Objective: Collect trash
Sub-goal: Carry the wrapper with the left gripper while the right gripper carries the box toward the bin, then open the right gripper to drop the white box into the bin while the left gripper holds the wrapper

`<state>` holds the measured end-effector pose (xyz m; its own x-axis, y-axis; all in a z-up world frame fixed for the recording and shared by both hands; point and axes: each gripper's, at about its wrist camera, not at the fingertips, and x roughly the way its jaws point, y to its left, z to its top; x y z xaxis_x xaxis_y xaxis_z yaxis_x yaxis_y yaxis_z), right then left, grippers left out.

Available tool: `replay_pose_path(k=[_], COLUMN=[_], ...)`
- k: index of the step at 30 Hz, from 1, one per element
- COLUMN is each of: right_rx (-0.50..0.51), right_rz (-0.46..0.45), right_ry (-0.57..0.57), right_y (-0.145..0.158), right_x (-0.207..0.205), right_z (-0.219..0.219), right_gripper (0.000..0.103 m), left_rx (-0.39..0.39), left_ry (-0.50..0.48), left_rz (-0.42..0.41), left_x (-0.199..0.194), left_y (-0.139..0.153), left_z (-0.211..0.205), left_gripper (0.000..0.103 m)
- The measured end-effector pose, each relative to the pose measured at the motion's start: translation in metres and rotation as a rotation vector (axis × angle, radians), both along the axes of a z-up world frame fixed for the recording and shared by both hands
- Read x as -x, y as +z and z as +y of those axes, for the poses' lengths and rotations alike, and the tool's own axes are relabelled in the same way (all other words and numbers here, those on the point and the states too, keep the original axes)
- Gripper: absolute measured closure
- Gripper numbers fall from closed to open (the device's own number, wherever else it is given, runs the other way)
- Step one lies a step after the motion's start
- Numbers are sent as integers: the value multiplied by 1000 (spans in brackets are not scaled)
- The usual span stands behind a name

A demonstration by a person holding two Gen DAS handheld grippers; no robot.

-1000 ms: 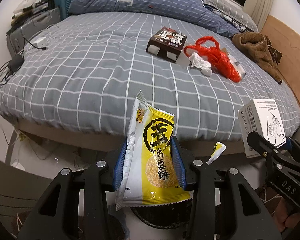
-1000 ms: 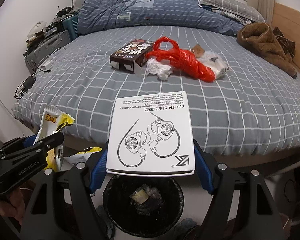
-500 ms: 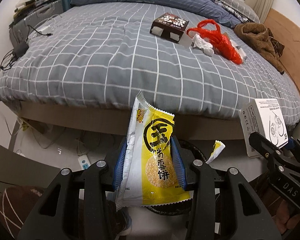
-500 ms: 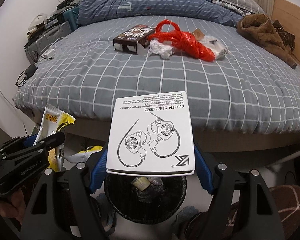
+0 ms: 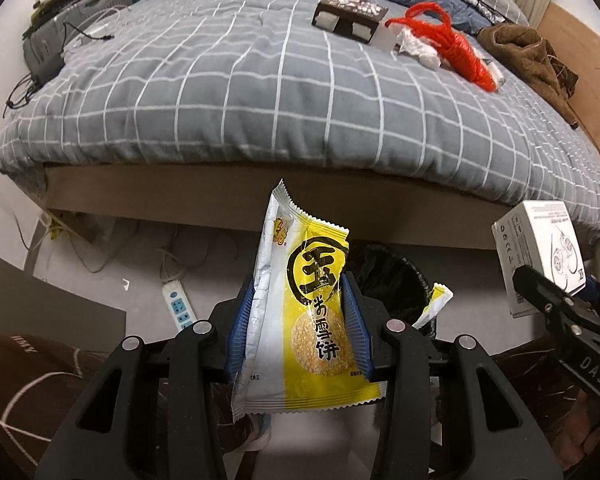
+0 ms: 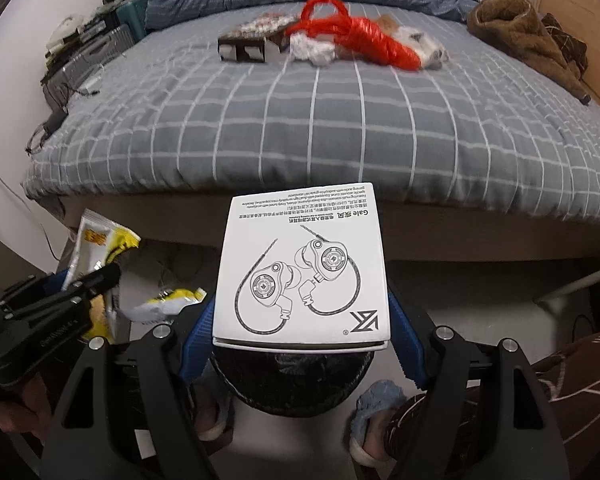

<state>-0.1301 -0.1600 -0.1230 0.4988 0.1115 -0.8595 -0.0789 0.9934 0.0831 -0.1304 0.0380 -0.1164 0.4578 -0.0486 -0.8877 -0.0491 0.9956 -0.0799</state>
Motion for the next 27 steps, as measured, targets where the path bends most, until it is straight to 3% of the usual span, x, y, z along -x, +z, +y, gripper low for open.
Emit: replay_pose_path(k=[11, 27], right_rx=[45, 50], right_rz=[118, 214], right_ry=[15, 13], right_y=[-58, -103], right_x=[-16, -36], right_z=[10, 29], right_gripper=[31, 31], left_rx=[-9, -44], left_ry=[16, 16], left_rz=[59, 115], left_x=[-7, -18], left_y=[-39, -81], left_z=[11, 18], left_gripper=[61, 61])
